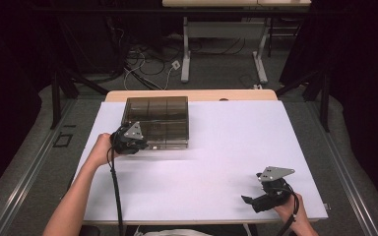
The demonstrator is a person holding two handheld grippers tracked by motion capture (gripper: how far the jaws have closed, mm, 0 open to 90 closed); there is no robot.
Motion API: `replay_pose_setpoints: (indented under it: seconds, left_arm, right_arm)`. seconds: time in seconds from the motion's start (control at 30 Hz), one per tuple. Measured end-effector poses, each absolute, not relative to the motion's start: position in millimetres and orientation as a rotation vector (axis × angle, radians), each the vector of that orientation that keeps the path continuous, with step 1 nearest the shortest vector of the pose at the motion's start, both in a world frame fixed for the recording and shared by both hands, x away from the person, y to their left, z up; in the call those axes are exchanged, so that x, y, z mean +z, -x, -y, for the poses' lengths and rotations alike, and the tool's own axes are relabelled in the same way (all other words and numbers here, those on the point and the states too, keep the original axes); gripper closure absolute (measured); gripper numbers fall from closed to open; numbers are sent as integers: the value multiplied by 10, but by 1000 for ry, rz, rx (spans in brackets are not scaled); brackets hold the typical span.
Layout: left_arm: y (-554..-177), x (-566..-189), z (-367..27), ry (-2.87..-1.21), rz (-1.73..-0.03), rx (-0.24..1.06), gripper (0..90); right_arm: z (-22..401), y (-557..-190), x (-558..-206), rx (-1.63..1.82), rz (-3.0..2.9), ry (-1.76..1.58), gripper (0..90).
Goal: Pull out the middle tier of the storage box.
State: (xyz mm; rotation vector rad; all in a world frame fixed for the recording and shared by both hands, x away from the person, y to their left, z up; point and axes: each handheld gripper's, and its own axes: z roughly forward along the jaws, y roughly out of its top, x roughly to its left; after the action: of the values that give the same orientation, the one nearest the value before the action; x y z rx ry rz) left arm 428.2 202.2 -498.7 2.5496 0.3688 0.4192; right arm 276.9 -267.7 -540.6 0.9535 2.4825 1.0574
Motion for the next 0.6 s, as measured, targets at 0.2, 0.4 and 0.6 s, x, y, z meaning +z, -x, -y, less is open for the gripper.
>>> replay_pose_setpoints:
  seconds: [0.2,0.4,0.6]
  left_arm:
    - [-4262,-4988,-2018,-2548,-376,417,777]
    - [-4241,-4992,-2018,-2548,-385,405,775]
    - [-4227,-4997,-2012,-2546,-391,399,773]
  right_arm:
    - [2678,-2768,-5403,1059,-2486,-950,26]
    - [2683,-2766,-5396,1046,-2489,-951,26]
    - [2683,-2762,-5393,1044,-2486,-951,26]
